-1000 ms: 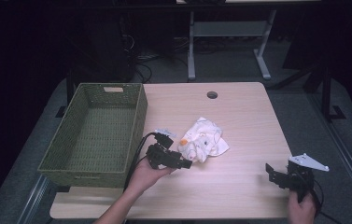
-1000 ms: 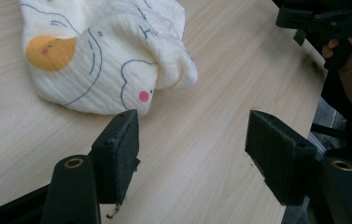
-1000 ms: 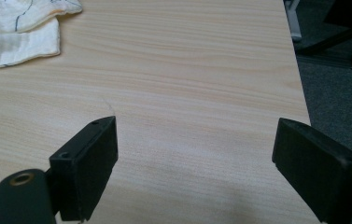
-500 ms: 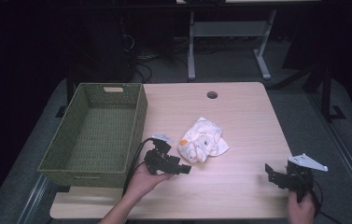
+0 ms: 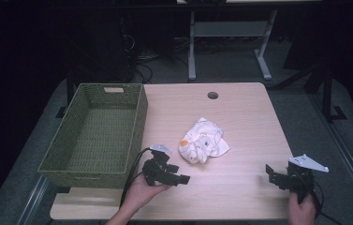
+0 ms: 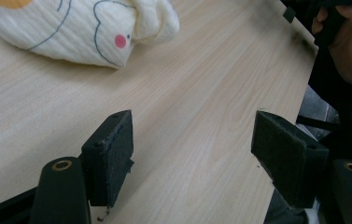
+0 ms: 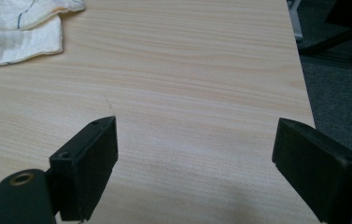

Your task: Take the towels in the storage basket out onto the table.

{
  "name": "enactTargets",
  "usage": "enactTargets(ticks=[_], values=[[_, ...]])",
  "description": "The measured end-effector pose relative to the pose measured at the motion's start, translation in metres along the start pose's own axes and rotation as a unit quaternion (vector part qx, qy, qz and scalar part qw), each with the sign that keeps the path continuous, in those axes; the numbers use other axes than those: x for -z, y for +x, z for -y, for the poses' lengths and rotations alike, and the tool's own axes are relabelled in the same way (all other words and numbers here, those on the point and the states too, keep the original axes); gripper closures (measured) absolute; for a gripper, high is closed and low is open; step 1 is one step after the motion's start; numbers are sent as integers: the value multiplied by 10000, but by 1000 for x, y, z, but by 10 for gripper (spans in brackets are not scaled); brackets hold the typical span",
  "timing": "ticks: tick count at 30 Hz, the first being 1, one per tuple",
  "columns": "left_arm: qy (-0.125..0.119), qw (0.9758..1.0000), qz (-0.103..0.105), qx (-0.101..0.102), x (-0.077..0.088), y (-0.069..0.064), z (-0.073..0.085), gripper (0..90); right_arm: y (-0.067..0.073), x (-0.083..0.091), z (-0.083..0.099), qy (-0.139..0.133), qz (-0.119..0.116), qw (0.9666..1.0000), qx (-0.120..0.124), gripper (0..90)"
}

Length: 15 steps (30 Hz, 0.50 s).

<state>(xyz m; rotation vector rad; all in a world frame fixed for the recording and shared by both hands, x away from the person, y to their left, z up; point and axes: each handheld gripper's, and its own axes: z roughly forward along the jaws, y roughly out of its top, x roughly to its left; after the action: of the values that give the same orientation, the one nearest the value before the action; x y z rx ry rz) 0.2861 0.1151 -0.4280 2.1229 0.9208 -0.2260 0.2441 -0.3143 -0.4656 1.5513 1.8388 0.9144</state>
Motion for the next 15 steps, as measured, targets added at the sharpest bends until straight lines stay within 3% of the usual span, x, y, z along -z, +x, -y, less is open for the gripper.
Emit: enactTargets(ticks=[9, 15], values=[[55, 10000, -20, -1, -1, -3, 9, 287, 1, 0, 1, 8, 8, 10000, -41, 139], [-52, 9999, 131, 75, -1, -4, 20, 286, 2, 5, 2, -47, -52, 10000, -40, 139]])
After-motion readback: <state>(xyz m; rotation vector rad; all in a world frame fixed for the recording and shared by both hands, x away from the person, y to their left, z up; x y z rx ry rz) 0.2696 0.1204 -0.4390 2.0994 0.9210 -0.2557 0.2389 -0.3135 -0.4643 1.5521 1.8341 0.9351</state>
